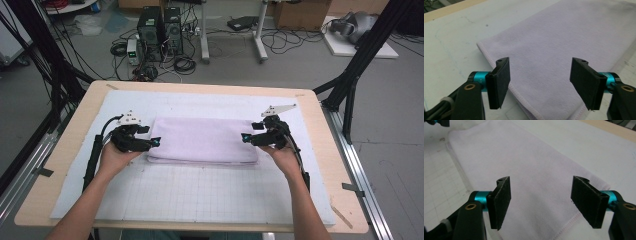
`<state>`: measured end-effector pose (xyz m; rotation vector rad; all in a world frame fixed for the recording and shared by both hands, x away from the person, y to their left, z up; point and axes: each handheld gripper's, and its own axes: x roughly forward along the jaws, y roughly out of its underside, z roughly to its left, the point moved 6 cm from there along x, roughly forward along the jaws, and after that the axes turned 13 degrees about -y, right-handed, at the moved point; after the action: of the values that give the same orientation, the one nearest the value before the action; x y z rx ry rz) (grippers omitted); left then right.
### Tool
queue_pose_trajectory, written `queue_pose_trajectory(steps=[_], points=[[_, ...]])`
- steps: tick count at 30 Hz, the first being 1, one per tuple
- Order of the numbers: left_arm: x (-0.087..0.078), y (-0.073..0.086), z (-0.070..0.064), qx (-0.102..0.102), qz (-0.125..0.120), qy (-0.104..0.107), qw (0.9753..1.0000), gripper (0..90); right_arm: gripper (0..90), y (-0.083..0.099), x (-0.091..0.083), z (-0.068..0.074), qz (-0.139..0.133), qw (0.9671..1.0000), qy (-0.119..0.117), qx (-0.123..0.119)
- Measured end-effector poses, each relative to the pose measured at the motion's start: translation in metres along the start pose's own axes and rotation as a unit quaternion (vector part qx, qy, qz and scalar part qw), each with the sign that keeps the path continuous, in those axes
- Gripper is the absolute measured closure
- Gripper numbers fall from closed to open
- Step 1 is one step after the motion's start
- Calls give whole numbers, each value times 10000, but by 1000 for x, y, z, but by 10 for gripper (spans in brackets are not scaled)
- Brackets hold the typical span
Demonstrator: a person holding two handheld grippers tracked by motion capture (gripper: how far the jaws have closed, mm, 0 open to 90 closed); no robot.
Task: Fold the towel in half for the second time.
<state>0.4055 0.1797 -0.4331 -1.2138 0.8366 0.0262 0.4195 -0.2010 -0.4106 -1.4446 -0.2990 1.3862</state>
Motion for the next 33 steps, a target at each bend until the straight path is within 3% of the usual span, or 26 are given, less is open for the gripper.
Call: queue_pose_trajectory(steps=[9,18,21,25,33], points=[[-7,5,-7,25,10,-38,10000,233,213,4,4,12,-62,10000,15,-50],[-13,8,-11,-11,62,103,9999,194,153,7,5,23,-120,9999,47,-59],[-18,8,-12,54,53,5,10000,171,118,9,2,26,-164,9998,103,-71],[-23,7,-13,61,93,4,9999,124,118,12,0,29,-164,9998,78,-116],[-37,5,-14,33,-67,-77,9999,60,117,25,-10,36,-169,9997,82,-124]])
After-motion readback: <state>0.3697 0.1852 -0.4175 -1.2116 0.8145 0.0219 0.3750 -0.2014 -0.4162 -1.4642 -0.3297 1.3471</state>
